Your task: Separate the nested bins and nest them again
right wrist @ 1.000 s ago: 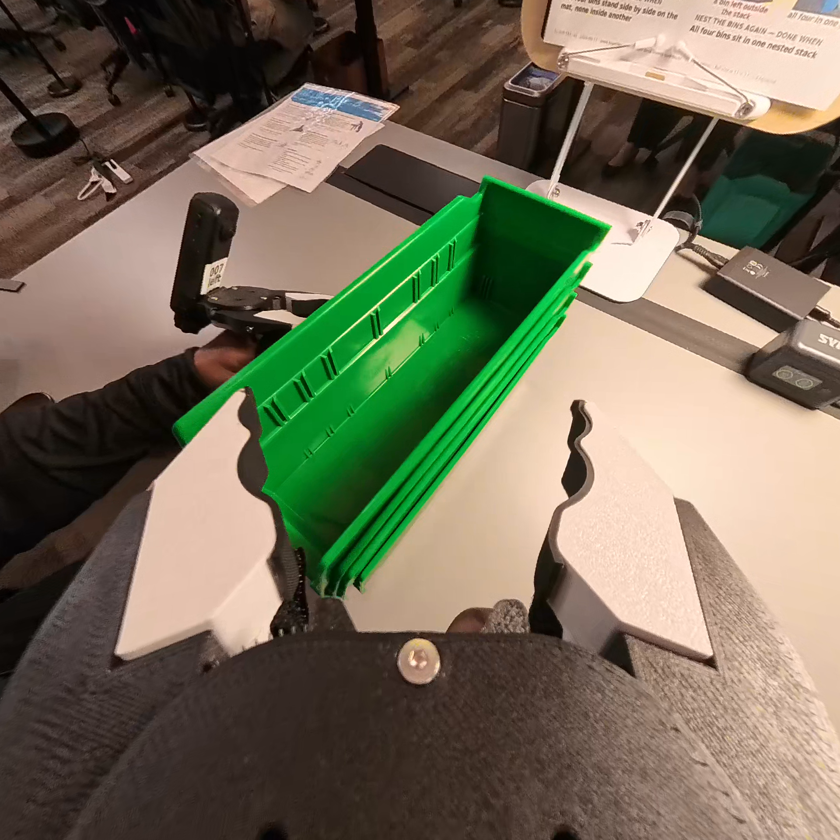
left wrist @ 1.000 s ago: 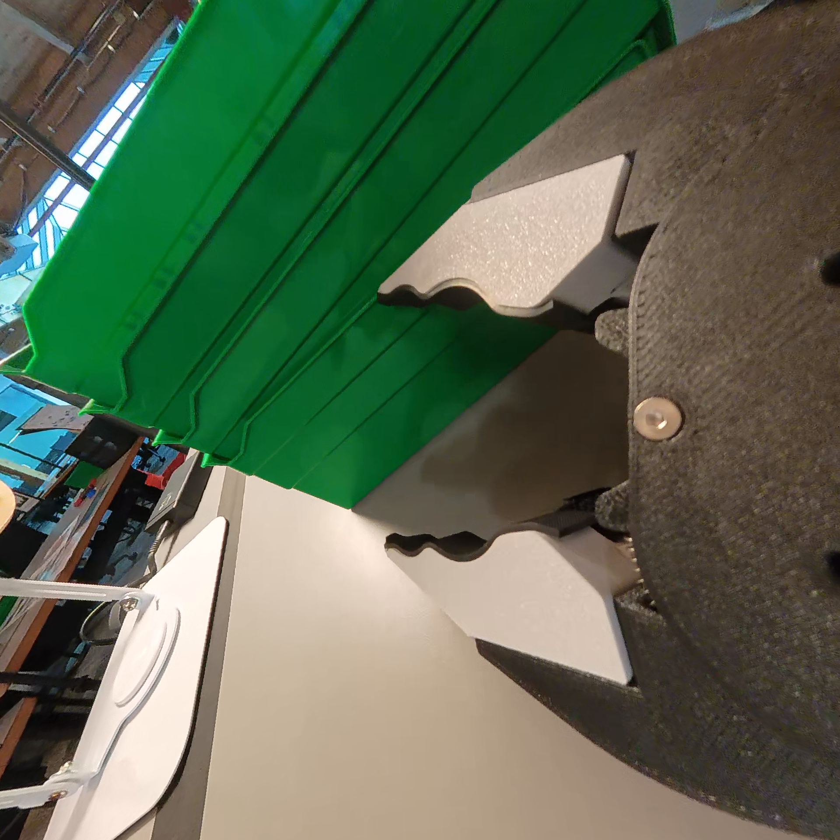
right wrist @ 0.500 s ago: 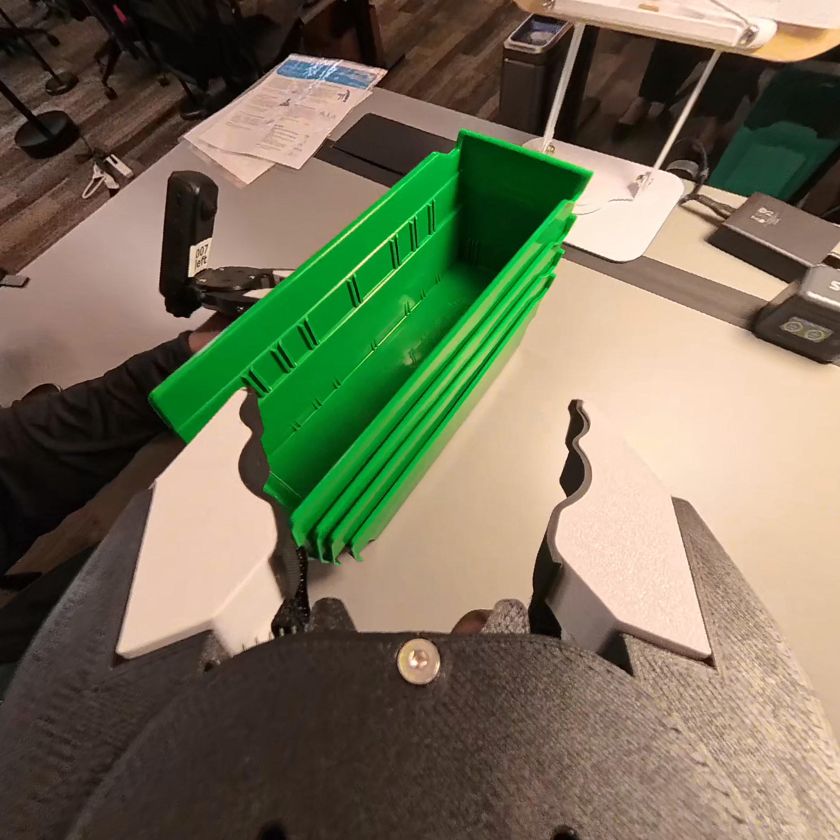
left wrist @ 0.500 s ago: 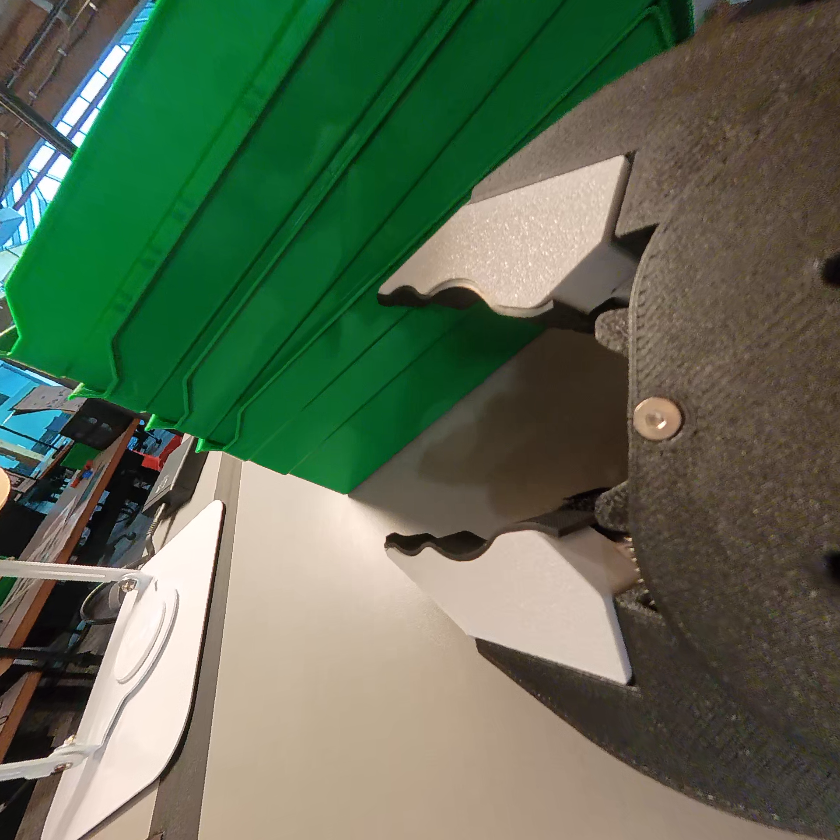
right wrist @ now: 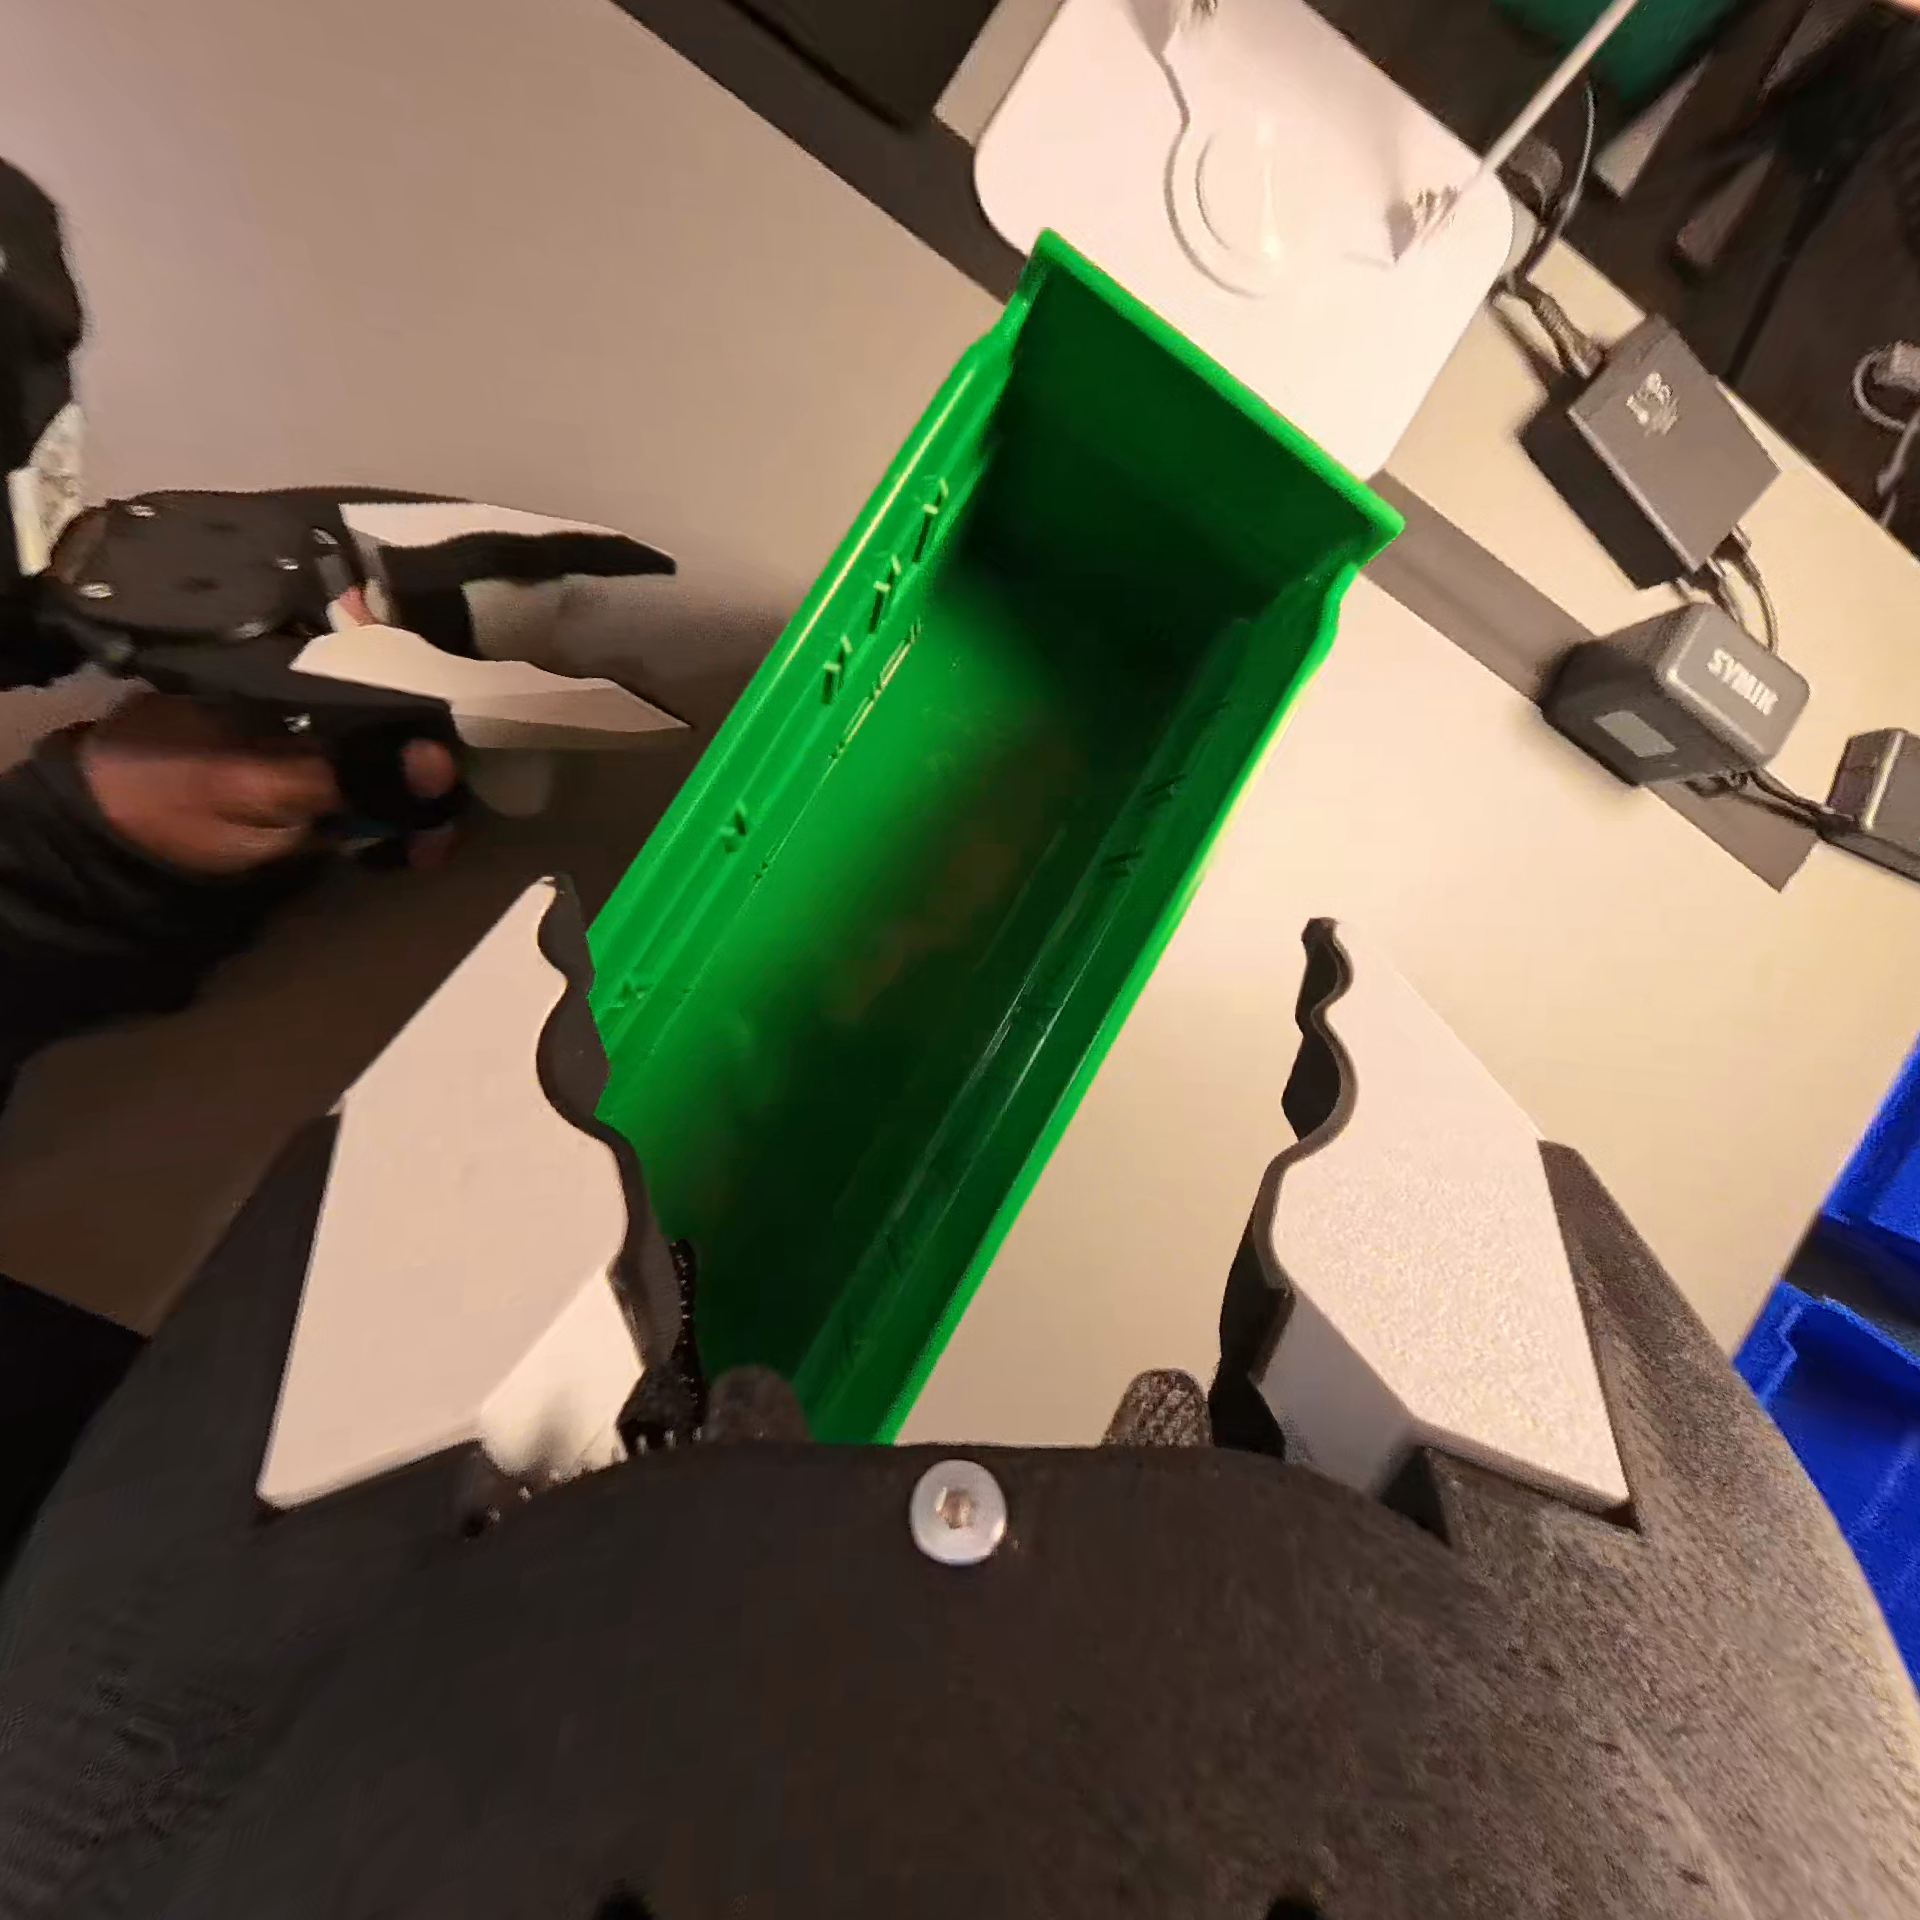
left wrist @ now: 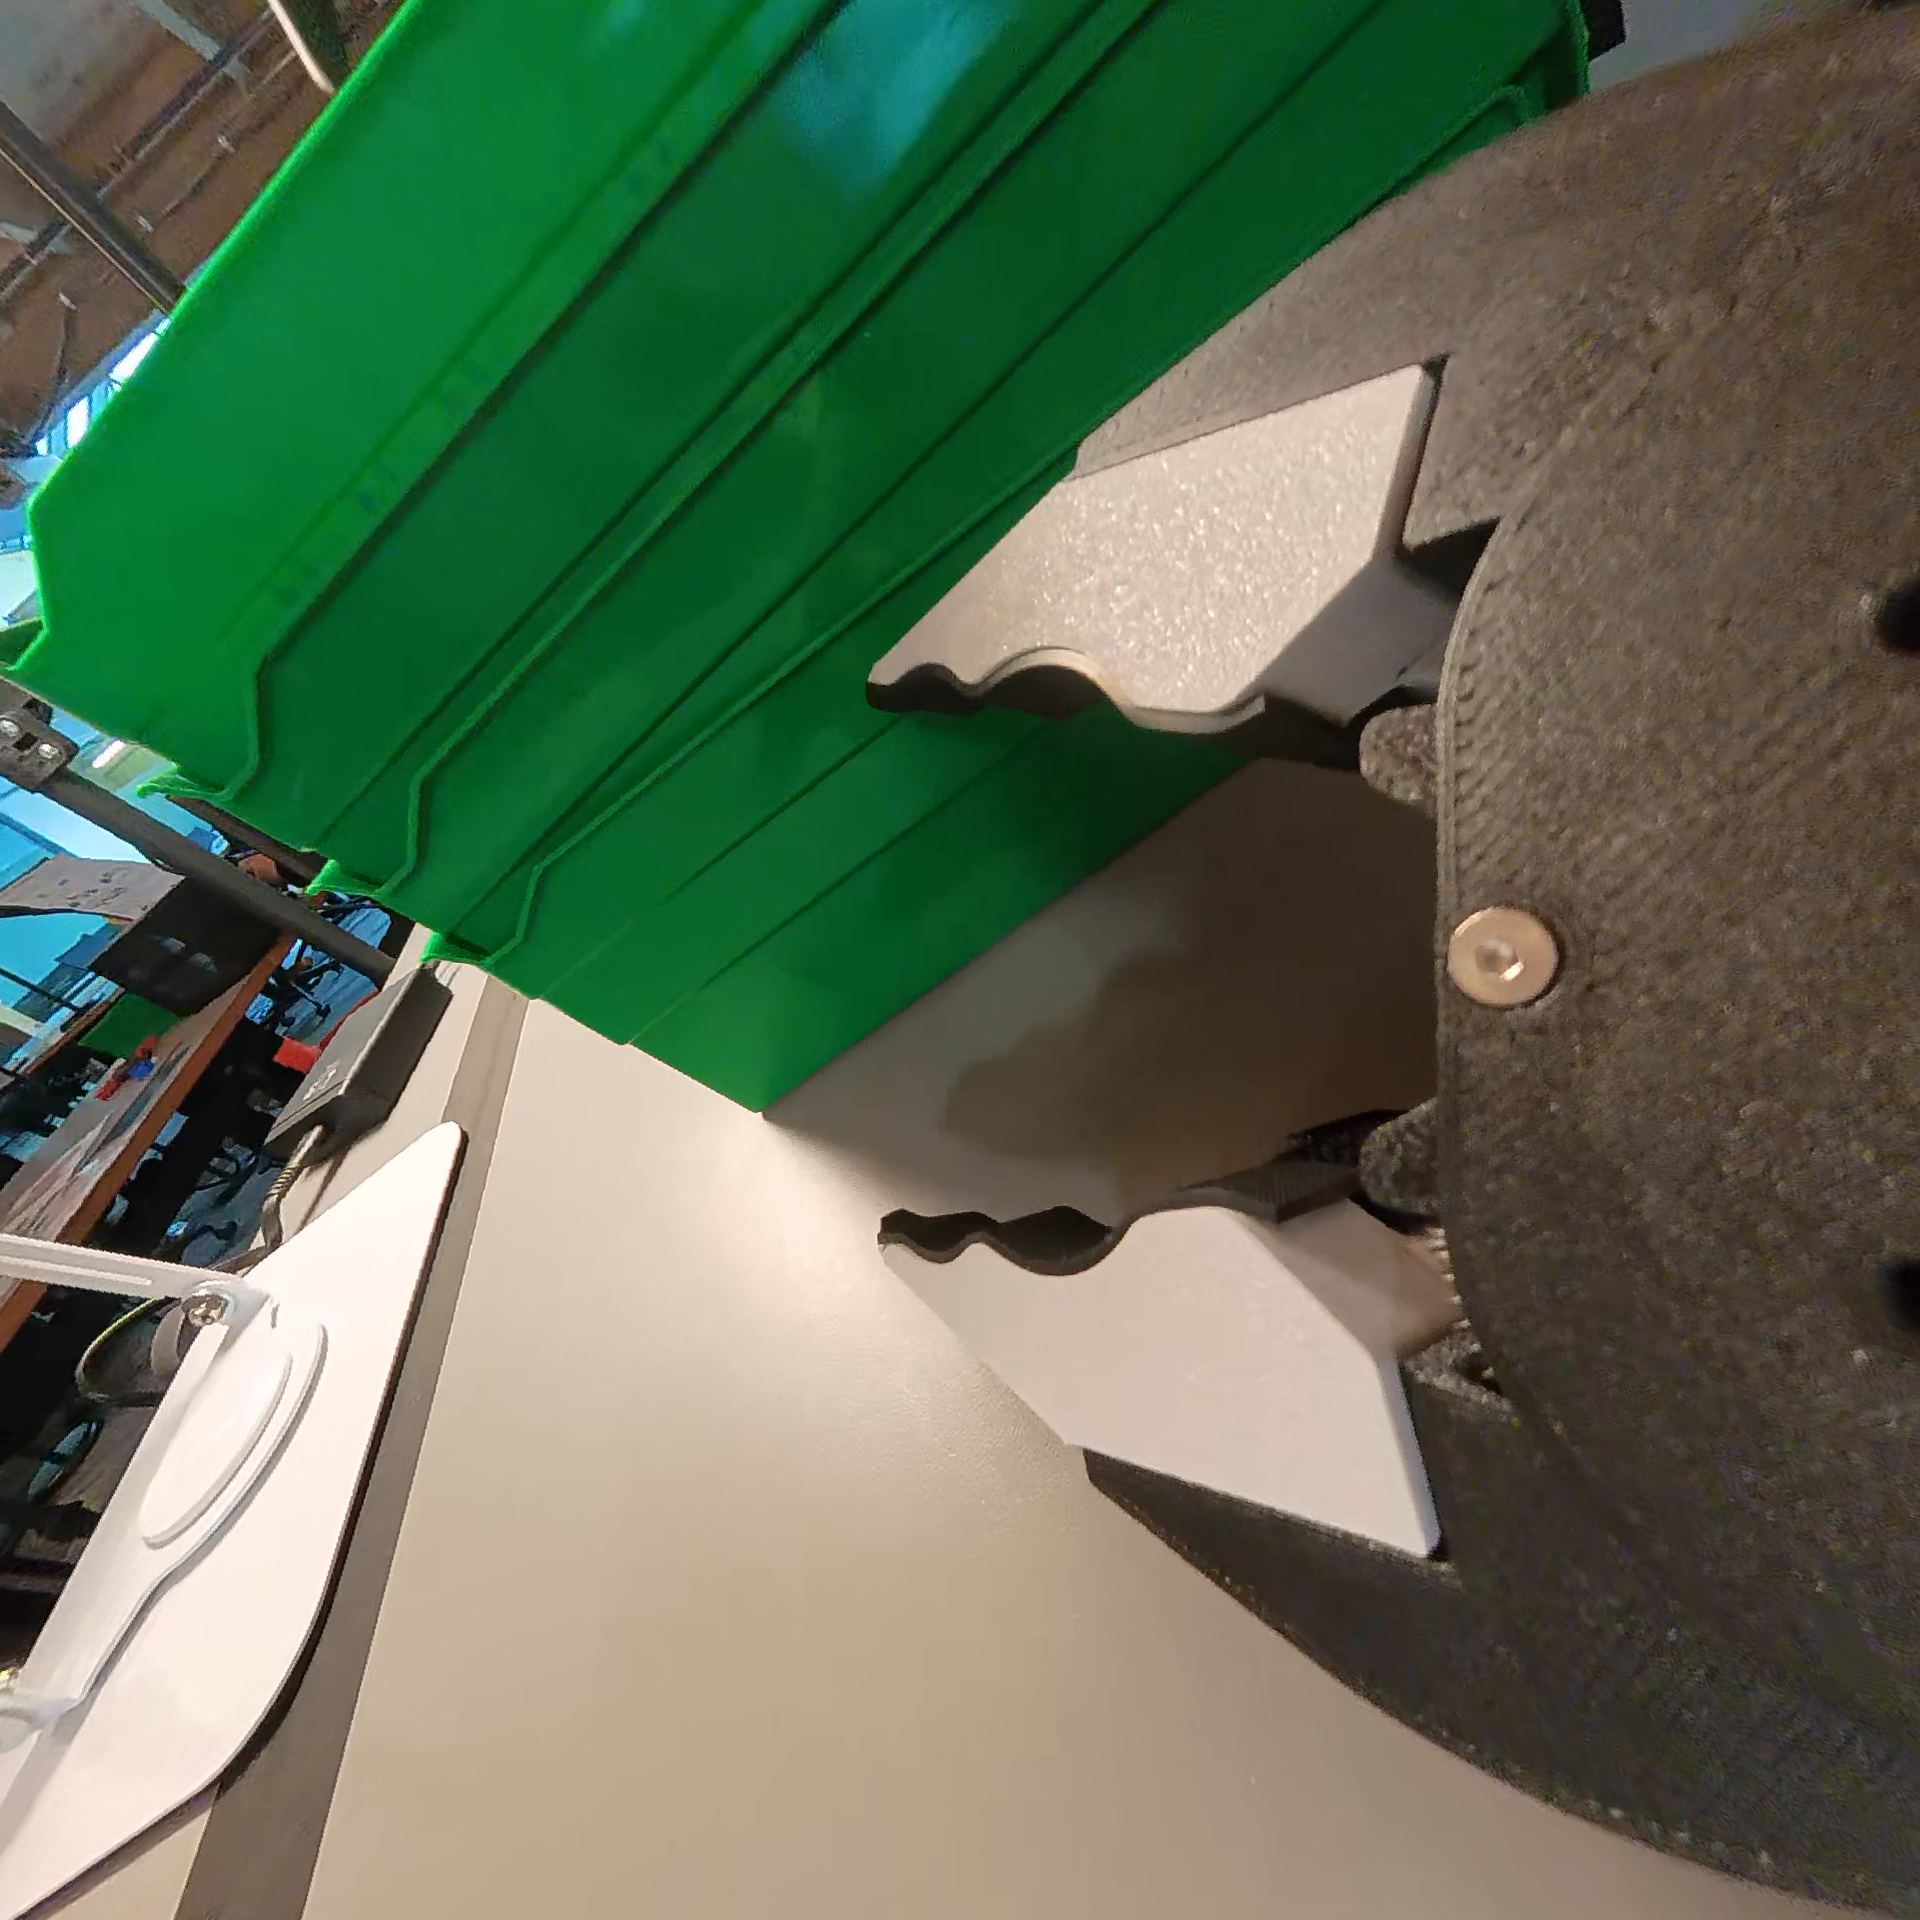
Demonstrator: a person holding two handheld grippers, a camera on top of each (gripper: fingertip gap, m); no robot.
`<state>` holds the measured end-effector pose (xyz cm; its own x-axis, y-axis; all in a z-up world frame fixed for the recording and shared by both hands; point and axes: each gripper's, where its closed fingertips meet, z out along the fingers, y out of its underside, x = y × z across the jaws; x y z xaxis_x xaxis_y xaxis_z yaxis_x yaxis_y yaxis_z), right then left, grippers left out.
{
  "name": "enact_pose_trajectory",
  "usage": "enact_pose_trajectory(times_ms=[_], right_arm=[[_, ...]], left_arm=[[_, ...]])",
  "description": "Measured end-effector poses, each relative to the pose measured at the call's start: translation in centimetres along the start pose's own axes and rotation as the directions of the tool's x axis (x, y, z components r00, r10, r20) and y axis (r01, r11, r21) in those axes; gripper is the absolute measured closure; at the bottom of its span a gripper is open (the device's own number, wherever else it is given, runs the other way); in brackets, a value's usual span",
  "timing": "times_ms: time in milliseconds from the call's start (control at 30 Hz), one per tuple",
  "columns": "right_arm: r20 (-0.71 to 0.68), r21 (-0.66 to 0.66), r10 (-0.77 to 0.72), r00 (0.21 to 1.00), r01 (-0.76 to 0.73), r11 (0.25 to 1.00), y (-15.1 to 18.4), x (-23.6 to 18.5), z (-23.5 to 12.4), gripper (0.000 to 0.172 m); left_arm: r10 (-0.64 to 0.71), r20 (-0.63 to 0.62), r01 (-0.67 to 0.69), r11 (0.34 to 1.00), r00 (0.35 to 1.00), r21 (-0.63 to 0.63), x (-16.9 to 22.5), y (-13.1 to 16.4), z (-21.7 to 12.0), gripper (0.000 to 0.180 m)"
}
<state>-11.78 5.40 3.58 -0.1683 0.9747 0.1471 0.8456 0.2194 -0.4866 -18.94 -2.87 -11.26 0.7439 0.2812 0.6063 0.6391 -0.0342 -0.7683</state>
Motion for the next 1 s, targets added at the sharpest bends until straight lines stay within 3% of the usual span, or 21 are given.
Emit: enact_pose_trajectory(times_ms=[100,233,433,700,1000], right_arm=[[-0.029,-0.052,0.021,0.999,-0.022,0.998,-1.1,0.2,0.9,0.033],[-0.029,-0.026,0.134,0.991,-0.135,0.991,-2.6,0.9,1.2,0.031],[-0.042,-0.101,0.209,0.977,-0.212,0.972,-0.7,0.9,3.1,0.025],[-0.043,-0.232,0.172,0.984,-0.177,0.956,1.9,-0.4,4.6,0.025],[-0.035,-0.25,0.187,0.982,-0.19,0.949,1.9,-0.6,4.9,0.051]], left_arm=[[0.019,0.004,-0.019,1.0,1.0,-0.011,0.1,0.2,0.1,0.084],[0.035,0.01,-0.034,0.999,0.999,-0.025,0.2,0.4,0.1,0.084],[0.046,0.012,-0.045,0.998,0.999,-0.039,0.3,0.7,0.2,0.085],[0.016,0.003,-0.016,0.999,1.0,-0.033,0.1,0.5,0.2,0.087],[0.016,0.003,-0.015,0.999,1.0,-0.035,0.1,0.5,0.2,0.088]])
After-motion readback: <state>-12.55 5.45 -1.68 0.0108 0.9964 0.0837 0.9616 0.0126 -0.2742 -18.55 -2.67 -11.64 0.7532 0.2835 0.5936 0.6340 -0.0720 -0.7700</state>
